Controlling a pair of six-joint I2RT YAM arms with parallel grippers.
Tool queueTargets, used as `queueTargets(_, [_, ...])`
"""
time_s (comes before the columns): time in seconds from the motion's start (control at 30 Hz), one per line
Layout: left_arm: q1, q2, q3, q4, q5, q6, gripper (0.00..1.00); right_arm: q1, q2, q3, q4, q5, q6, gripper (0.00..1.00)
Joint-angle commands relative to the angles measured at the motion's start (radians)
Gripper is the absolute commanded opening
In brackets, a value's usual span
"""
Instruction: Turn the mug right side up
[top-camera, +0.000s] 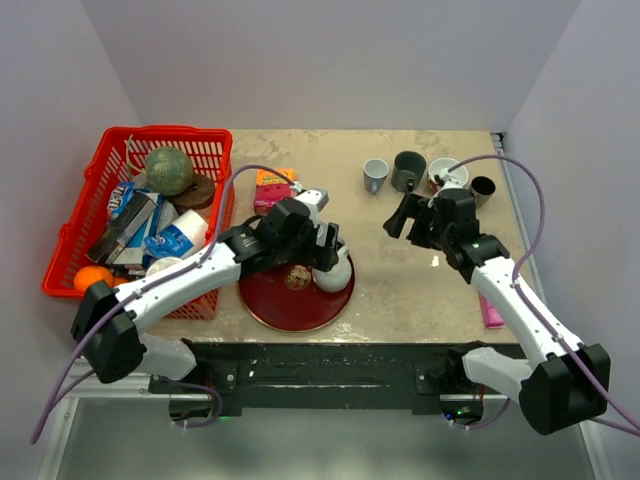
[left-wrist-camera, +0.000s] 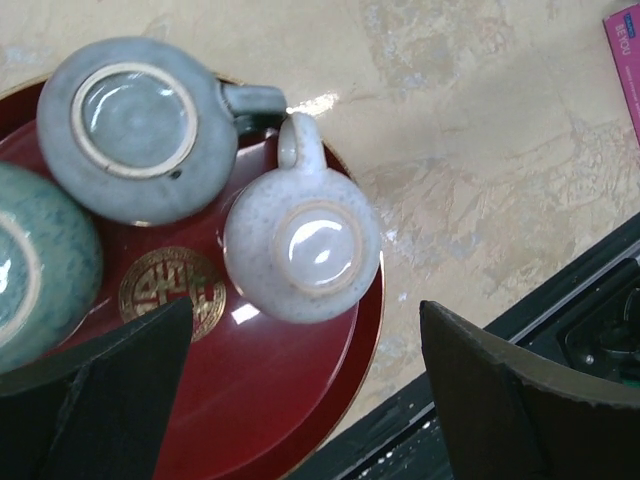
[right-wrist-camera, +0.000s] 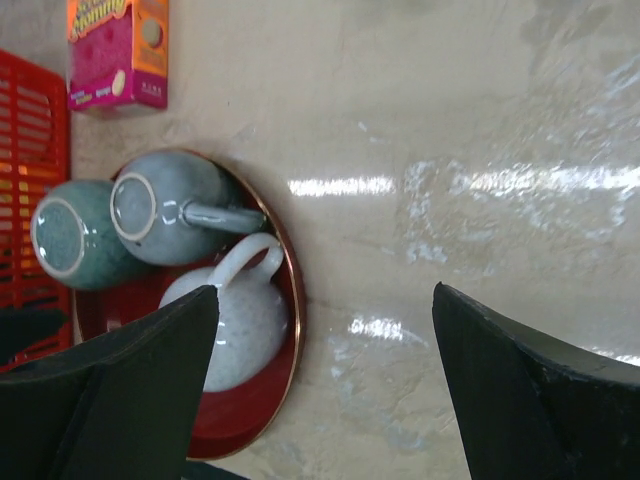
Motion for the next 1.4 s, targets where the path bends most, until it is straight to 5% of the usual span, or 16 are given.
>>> queueTargets(0.0, [-0.014, 0.117, 0.115, 0.104, 0.023, 0.129, 0.98, 0.051, -0.019, -0.038, 0.056, 0.022, 0.072, 0.90])
queueTargets(0.4, [-0.021, 0.377, 0.260, 0.079, 0.026, 0.361, 0.84, 0.054, -0.163, -0.032, -0.105, 0.066, 0.058, 0.90])
queueTargets(0.73, [-0.021, 0.466, 0.315, 0.056, 0.009, 0.330, 0.68, 0.052, -0.208, -0.035, -0.154, 0.069, 0.045, 0.91])
queueTargets(1.37, [-0.021, 0.581, 0.364, -0.028, -0.023, 0.300, 0.52, 0.054, -0.166, -0.055, -0.111, 0.039, 0.058, 0.91])
